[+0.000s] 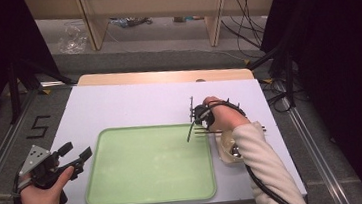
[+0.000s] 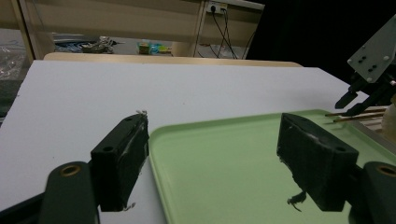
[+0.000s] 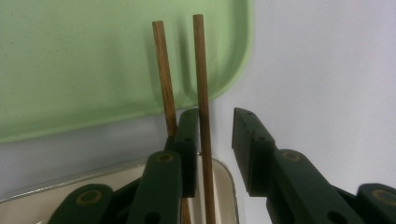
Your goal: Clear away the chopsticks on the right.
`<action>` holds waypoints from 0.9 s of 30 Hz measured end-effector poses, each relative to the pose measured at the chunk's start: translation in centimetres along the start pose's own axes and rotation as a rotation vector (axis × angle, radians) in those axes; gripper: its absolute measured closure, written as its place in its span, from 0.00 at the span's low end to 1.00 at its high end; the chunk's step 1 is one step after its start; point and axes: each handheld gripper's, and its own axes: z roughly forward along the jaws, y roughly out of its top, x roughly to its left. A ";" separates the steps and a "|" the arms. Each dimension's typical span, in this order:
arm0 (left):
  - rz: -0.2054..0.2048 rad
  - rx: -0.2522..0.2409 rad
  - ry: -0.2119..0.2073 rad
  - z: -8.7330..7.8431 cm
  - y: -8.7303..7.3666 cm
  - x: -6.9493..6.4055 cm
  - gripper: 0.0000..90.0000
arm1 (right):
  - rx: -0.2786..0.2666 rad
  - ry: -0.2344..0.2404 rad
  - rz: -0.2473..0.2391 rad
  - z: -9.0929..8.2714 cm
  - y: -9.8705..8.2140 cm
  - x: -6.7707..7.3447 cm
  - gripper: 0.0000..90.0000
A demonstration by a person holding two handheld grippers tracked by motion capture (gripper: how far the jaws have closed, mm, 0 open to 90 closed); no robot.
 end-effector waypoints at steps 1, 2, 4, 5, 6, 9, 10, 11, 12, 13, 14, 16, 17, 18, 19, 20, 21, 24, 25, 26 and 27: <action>-0.001 0.000 0.001 0.0 0.0 0.0 0.27 | 0.002 0.001 0.002 0.0 0.0 0.0 0.84; -0.002 0.000 0.002 0.0 0.0 0.0 0.27 | 0.004 0.004 -0.001 0.1 0.0 0.0 0.84; -0.002 -0.001 0.001 0.0 0.0 0.1 0.28 | 0.004 0.010 0.002 0.1 0.0 0.0 0.85; -0.003 0.000 0.000 0.0 0.0 0.1 0.28 | 0.014 0.022 0.021 0.1 0.0 0.1 0.86; -0.003 0.000 0.000 0.0 0.0 0.1 0.28 | 0.020 0.027 0.033 0.2 0.0 0.2 0.86; -0.005 -0.001 0.002 0.0 0.0 0.1 0.28 | 0.021 0.033 0.029 0.4 0.0 0.1 0.88; -0.006 -0.001 0.002 0.0 0.0 0.1 0.28 | 0.022 0.033 0.029 0.4 0.0 0.1 0.89; -0.006 0.000 0.003 0.0 0.0 0.1 0.28 | 0.021 0.032 0.029 0.5 0.0 0.1 0.90; -0.008 0.000 0.004 0.0 0.0 0.1 0.28 | 0.012 0.023 0.006 0.6 0.0 0.0 0.91; -0.009 0.000 0.004 0.0 0.0 0.1 0.28 | 0.001 0.010 0.000 0.6 0.0 0.0 0.96; -0.008 0.000 0.003 0.0 0.0 0.1 0.28 | 0.001 0.010 0.000 0.6 0.0 0.0 0.96; -0.008 0.000 0.004 0.0 0.0 0.1 0.28 | -0.004 0.007 -0.009 0.6 -0.1 0.0 0.97; -0.009 0.000 0.004 0.0 0.0 0.1 0.28 | -0.003 -0.006 -0.016 0.6 0.0 0.1 0.97; -0.009 0.000 0.003 0.0 0.0 0.1 0.28 | -0.012 -0.006 -0.027 0.5 0.0 0.1 0.97; -0.009 0.001 0.004 0.0 0.0 0.1 0.28 | -0.004 -0.018 -0.028 0.4 0.0 0.2 0.97; -0.010 0.000 0.004 0.0 0.0 0.1 0.28 | -0.012 -0.014 -0.030 0.3 0.0 0.2 0.97; -0.010 -0.001 0.004 0.0 0.0 0.1 0.28 | -0.024 -0.046 -0.060 -0.2 0.1 0.2 0.97; -0.010 -0.001 0.004 0.0 0.0 0.1 0.28 | -0.029 -0.063 -0.044 -0.6 0.2 0.3 0.97; -0.010 0.000 0.004 0.0 0.0 0.1 0.28 | -0.025 -0.052 -0.005 -0.9 0.2 0.5 0.97; -0.010 -0.001 0.004 0.0 0.0 0.1 0.28 | -0.051 -0.098 -0.031 -1.4 0.4 0.5 0.97; -0.011 -0.002 0.003 0.0 0.0 0.1 0.28 | -0.051 -0.098 -0.031 -1.4 0.4 0.5 0.97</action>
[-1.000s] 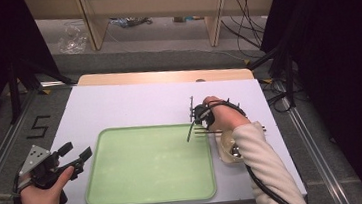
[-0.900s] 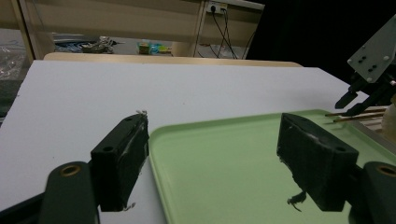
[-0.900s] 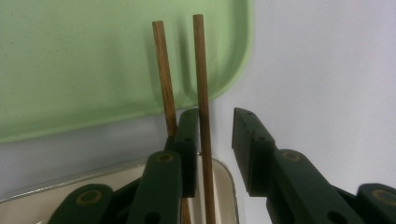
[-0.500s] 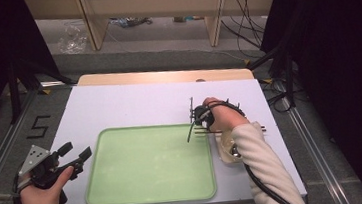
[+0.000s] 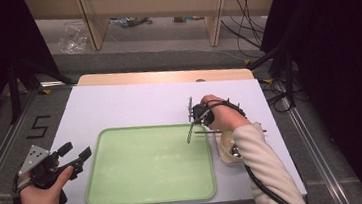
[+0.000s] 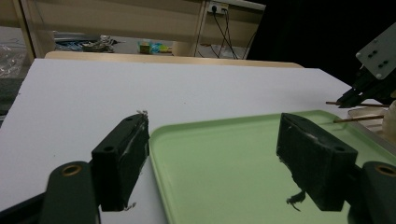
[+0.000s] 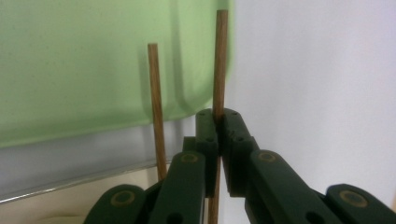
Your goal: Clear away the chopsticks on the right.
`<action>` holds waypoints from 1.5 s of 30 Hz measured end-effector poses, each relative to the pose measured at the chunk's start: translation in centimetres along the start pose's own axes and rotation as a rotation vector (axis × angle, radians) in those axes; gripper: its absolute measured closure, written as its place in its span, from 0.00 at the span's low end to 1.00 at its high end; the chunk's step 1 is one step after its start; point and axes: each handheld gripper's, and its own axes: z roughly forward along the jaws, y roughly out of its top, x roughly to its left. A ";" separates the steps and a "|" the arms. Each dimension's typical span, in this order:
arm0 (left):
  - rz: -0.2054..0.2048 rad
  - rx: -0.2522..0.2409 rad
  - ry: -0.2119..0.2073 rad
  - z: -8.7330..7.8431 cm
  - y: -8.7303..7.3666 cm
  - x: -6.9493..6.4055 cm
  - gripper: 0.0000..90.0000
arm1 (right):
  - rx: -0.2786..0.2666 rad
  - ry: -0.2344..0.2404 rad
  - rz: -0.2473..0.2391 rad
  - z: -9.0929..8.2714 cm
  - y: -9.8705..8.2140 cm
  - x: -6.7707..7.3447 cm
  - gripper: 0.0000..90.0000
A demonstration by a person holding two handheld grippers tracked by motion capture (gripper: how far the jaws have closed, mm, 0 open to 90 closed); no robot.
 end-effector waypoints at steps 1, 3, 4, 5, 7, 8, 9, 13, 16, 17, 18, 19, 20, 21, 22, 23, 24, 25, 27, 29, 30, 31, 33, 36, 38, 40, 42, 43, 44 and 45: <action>0.000 0.000 0.000 0.0 0.0 0.0 0.28 | -0.011 0.003 0.003 -0.2 0.0 0.0 0.97; 0.000 0.001 0.000 0.0 0.0 0.0 0.28 | -0.027 -0.037 -0.001 -0.7 0.2 -0.1 0.97; -0.001 0.000 0.000 0.0 0.0 0.0 0.28 | -0.040 -0.053 -0.018 -0.8 0.2 -0.2 0.97; -0.002 0.000 0.000 0.0 0.0 0.0 0.28 | -0.050 -0.067 0.004 -1.2 0.2 -0.1 0.97; -0.001 0.000 0.000 0.0 0.0 0.0 0.28 | -0.067 -0.097 0.020 -1.7 0.3 0.0 0.97; -0.002 0.000 0.000 0.0 0.0 0.0 0.28 | -0.098 -0.125 0.027 -2.2 0.4 0.1 0.97; -0.002 0.000 0.000 0.0 0.0 0.1 0.28 | -0.098 -0.125 0.027 -2.2 0.4 0.1 0.97; -0.001 0.000 0.000 0.0 0.0 0.1 0.28 | -0.147 -0.198 0.081 -3.4 0.4 0.4 0.97; -0.005 0.000 0.003 -0.1 0.0 0.1 0.28 | -0.198 -0.249 0.117 -4.2 0.3 0.6 0.97; -0.007 -0.001 0.003 0.0 0.0 0.1 0.28 | -0.218 -0.269 0.135 -4.6 0.2 0.8 0.97; -0.007 0.000 0.002 0.0 0.0 0.1 0.28 | -0.233 -0.280 0.143 -4.8 0.1 0.9 0.97; -0.006 0.000 0.002 0.0 0.0 0.1 0.28 | -0.257 -0.299 0.165 -5.2 0.1 1.1 0.97; -0.006 -0.001 0.001 0.0 0.0 0.1 0.28 | -0.274 -0.313 0.167 -5.5 0.0 1.2 0.97; -0.003 -0.002 0.000 -0.1 0.0 0.0 0.28 | -0.290 -0.330 0.174 -5.7 0.0 1.3 0.97; -0.002 -0.003 0.002 -0.1 0.0 0.0 0.28 | -0.308 -0.330 0.187 -6.0 -0.1 1.4 0.97; -0.003 -0.004 0.003 -0.1 0.0 0.0 0.28 | -0.314 -0.331 0.201 -6.2 -0.1 1.4 0.97; -0.003 -0.006 0.002 -0.1 0.1 0.0 0.28 | -0.328 -0.345 0.212 -6.4 -0.2 1.4 0.97; -0.003 -0.007 0.003 -0.2 0.1 0.0 0.28 | -0.348 -0.358 0.218 -6.7 -0.3 1.4 0.97; -0.002 -0.007 0.000 -0.1 0.1 0.1 0.28 | -0.404 -0.364 0.256 -7.5 -0.6 1.4 0.97; -0.004 -0.005 0.002 -0.1 0.0 0.1 0.28 | -0.420 -0.366 0.273 -7.6 -0.6 1.5 0.97; -0.005 -0.007 0.002 -0.2 0.0 0.1 0.28 | -0.436 -0.374 0.288 -7.8 -0.7 1.5 0.97; -0.007 -0.009 0.003 -0.2 0.0 0.1 0.28 | -0.452 -0.369 0.302 -7.9 -0.7 1.6 0.97; -0.005 -0.007 0.003 -0.2 0.0 0.1 0.28 | -0.480 -0.378 0.329 -8.0 -0.7 1.5 0.97; -0.005 -0.003 0.004 -0.1 0.0 0.1 0.28 | -0.542 -0.383 0.402 -8.5 -0.9 1.4 0.97; -0.005 -0.003 0.004 -0.1 0.0 0.1 0.28 | -0.598 -0.406 0.443 -8.8 -1.1 1.2 0.97; -0.005 -0.003 0.004 -0.1 0.0 0.1 0.29 | -0.659 -0.399 0.516 -9.4 -1.5 1.1 0.97; -0.005 -0.002 0.004 -0.1 0.0 0.1 0.29 | -0.707 -0.401 0.588 -10.0 -1.8 1.0 0.97; -0.004 -0.003 0.004 -0.1 0.0 0.1 0.29 | -0.724 -0.409 0.600 -10.2 -1.9 1.0 0.97; -0.004 -0.002 0.004 -0.1 0.0 0.1 0.29 | -0.744 -0.415 0.635 -10.5 -2.1 1.0 0.97; -0.005 -0.002 0.004 -0.1 0.0 0.1 0.29 | -0.765 -0.399 0.658 -10.8 -2.2 1.0 0.97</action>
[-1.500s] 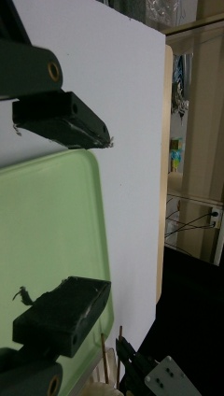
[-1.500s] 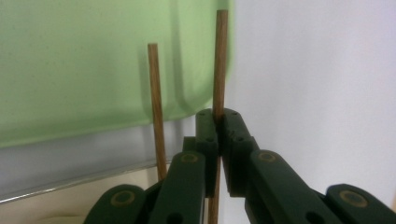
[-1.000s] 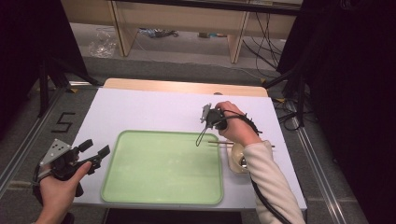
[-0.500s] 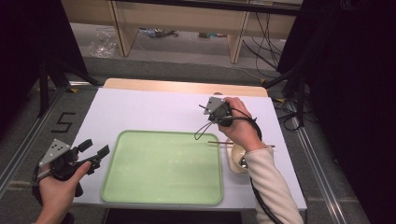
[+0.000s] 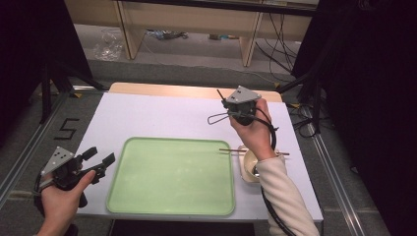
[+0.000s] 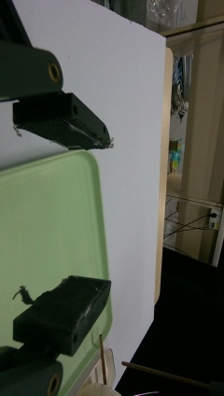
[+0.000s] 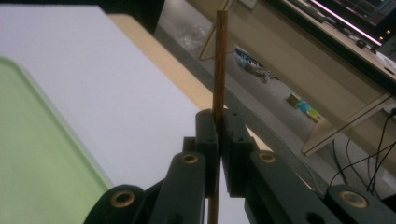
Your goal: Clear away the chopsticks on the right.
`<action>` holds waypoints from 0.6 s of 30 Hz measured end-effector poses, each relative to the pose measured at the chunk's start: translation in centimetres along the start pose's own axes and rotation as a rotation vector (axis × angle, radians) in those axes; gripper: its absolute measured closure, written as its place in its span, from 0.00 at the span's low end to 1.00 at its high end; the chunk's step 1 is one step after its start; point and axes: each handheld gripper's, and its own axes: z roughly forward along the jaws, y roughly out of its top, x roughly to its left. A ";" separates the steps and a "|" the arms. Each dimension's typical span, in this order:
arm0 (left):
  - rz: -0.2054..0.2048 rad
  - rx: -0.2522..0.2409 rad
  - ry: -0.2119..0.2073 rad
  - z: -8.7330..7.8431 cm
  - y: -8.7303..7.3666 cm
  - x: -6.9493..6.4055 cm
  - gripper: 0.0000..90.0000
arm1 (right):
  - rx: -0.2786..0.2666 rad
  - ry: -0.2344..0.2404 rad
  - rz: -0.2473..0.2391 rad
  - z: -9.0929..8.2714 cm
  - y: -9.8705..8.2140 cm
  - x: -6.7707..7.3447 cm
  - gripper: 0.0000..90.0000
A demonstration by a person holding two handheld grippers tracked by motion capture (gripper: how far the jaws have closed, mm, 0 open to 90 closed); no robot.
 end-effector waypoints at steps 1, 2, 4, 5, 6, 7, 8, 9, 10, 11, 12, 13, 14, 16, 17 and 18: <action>0.000 0.000 -0.001 0.0 0.0 0.0 0.29 | -0.021 -0.009 0.020 -0.2 0.1 -0.2 0.97; 0.001 0.000 -0.004 0.0 0.0 0.0 0.29 | -0.036 -0.014 0.030 -0.4 0.2 -0.2 0.97; -0.001 0.001 0.000 0.0 0.0 0.0 0.29 | -0.043 -0.016 0.053 -0.7 0.3 -0.4 0.97; -0.001 0.001 0.000 0.0 0.0 0.0 0.29 | -0.045 -0.008 0.083 -0.8 0.3 -0.4 0.97; -0.001 0.000 -0.001 0.0 0.0 0.0 0.29 | -0.043 -0.002 0.089 -0.8 0.4 -0.5 0.97; -0.001 0.000 -0.002 0.0 0.0 0.0 0.29 | -0.060 -0.015 0.073 -0.9 0.4 -0.7 0.97; -0.001 0.000 -0.002 0.0 0.0 0.0 0.29 | -0.054 -0.007 0.127 -0.9 0.4 -0.5 0.97; -0.002 -0.002 -0.003 0.1 0.0 0.0 0.29 | -0.056 -0.012 0.135 -1.0 0.4 -0.6 0.97; -0.001 0.001 0.000 0.0 0.0 0.0 0.29 | -0.056 -0.011 0.161 -1.0 0.4 -0.5 0.97; 0.000 0.002 0.000 0.0 0.0 0.0 0.29 | -0.060 -0.008 0.172 -1.1 0.5 -0.5 0.97; 0.000 0.000 -0.002 0.0 0.0 0.1 0.29 | -0.072 -0.021 0.179 -1.2 0.6 -0.6 0.97; 0.000 0.001 -0.002 0.0 0.0 0.1 0.29 | -0.081 -0.018 0.194 -1.4 0.7 -0.6 0.97; 0.000 0.001 -0.002 0.0 0.0 0.1 0.29 | -0.089 -0.015 0.215 -1.6 0.8 -0.6 0.97; -0.001 0.001 -0.002 0.0 0.0 0.1 0.29 | -0.119 -0.019 0.239 -2.1 1.0 -0.6 0.97; -0.001 0.001 -0.003 0.0 0.0 0.1 0.29 | -0.123 -0.016 0.245 -2.3 1.2 -0.7 0.97; -0.001 0.001 -0.003 0.0 0.0 0.1 0.29 | -0.136 0.002 0.271 -2.6 1.3 -0.6 0.97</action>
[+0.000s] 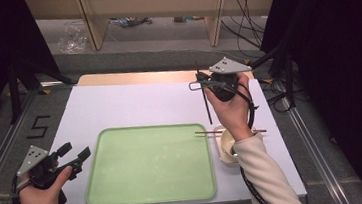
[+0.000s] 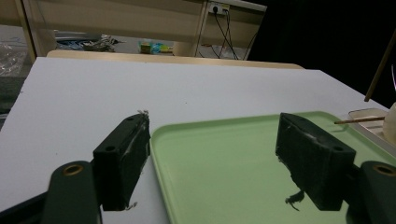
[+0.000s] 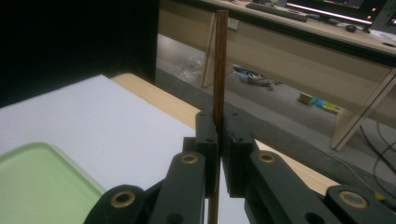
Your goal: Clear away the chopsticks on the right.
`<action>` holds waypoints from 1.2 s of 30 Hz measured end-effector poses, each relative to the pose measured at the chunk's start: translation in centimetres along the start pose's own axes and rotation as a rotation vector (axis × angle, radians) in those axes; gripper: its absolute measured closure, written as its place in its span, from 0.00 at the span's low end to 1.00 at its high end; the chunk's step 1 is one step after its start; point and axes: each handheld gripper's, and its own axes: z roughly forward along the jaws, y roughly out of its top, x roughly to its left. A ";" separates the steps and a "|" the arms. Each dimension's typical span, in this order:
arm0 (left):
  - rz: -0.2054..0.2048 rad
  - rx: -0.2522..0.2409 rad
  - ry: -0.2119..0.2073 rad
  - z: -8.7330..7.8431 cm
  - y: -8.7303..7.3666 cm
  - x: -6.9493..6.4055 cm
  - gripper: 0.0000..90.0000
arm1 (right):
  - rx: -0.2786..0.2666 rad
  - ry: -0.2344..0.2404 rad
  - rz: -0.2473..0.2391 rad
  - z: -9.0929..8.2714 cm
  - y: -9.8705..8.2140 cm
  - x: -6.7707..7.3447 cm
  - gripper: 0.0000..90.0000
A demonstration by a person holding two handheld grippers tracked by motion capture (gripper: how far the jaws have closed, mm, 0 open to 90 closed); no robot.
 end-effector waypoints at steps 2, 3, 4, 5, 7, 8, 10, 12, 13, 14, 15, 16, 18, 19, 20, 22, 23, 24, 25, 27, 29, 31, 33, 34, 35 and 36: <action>0.000 -0.001 0.000 0.0 0.0 0.0 0.29 | -0.009 0.018 0.031 -0.2 0.2 0.1 0.97; 0.000 -0.001 0.000 0.0 0.0 0.0 0.29 | -0.004 0.020 0.043 -0.4 0.3 0.1 0.97; 0.000 0.000 0.000 0.0 0.0 0.0 0.29 | -0.005 0.035 0.067 -0.5 0.4 0.2 0.97; 0.000 0.000 -0.001 0.0 0.0 0.0 0.29 | 0.008 0.040 0.079 -0.5 0.5 0.3 0.97; -0.003 0.000 0.000 0.0 0.0 0.0 0.29 | 0.028 0.069 0.135 -0.7 0.6 0.5 0.97; -0.004 0.001 0.000 0.0 0.0 0.0 0.29 | 0.044 0.073 0.149 -0.7 0.7 0.6 0.97; -0.004 0.002 0.000 0.0 0.0 0.1 0.29 | 0.068 0.086 0.184 -0.9 0.9 0.9 0.97; -0.005 0.001 0.001 0.0 0.0 0.1 0.29 | 0.116 0.091 0.210 -1.0 1.1 1.3 0.97; -0.008 -0.001 0.001 0.0 0.0 0.0 0.29 | 0.142 0.086 0.221 -1.1 1.2 1.5 0.97; -0.005 0.000 0.001 0.0 0.0 0.1 0.29 | 0.164 0.089 0.241 -1.0 1.3 1.7 0.97; -0.005 0.000 0.001 0.0 0.0 0.0 0.29 | 0.184 0.091 0.240 -0.9 1.3 1.7 0.97; -0.004 0.000 0.001 0.0 0.0 0.0 0.29 | 0.213 0.095 0.250 -0.9 1.4 1.8 0.97; -0.005 -0.001 -0.001 0.0 0.0 0.0 0.29 | 0.240 0.100 0.270 -0.8 1.3 2.1 0.97; -0.005 0.000 -0.001 0.0 0.0 0.0 0.29 | 0.270 0.099 0.276 -0.6 1.3 2.1 0.97; -0.006 -0.001 0.000 0.0 0.0 0.1 0.29 | 0.288 0.097 0.304 -0.6 1.3 2.3 0.97; -0.005 0.002 0.000 0.0 0.0 0.1 0.29 | 0.314 0.096 0.327 -0.5 1.2 2.4 0.97; -0.006 0.000 -0.001 0.0 0.0 0.1 0.29 | 0.344 0.092 0.347 -0.4 1.1 2.5 0.97; -0.005 0.000 -0.001 0.0 0.0 0.1 0.29 | 0.367 0.080 0.385 -0.5 1.2 2.7 0.97; -0.005 -0.001 -0.001 0.0 0.0 0.0 0.29 | 0.378 0.071 0.381 -0.3 1.0 2.6 0.97; -0.004 -0.001 -0.001 0.0 0.0 0.0 0.29 | 0.422 0.061 0.402 0.0 0.8 2.6 0.97; -0.003 0.001 0.000 0.0 0.0 0.0 0.29 | 0.467 0.056 0.438 0.2 0.6 2.7 0.97; -0.003 0.002 -0.001 0.0 0.0 0.0 0.29 | 0.527 0.044 0.501 0.5 0.5 3.0 0.97; -0.004 0.003 -0.002 0.0 0.0 0.0 0.29 | 0.547 0.043 0.493 1.0 0.1 2.9 0.97; -0.003 0.004 -0.002 0.0 0.0 0.0 0.29 | 0.561 0.044 0.507 1.2 -0.1 2.9 0.97; -0.003 0.004 -0.002 0.0 0.0 0.0 0.29 | 0.591 0.037 0.510 1.4 -0.3 3.0 0.97; 0.001 0.004 -0.003 0.0 0.0 0.0 0.29 | 0.614 0.032 0.522 1.4 -0.3 3.0 0.97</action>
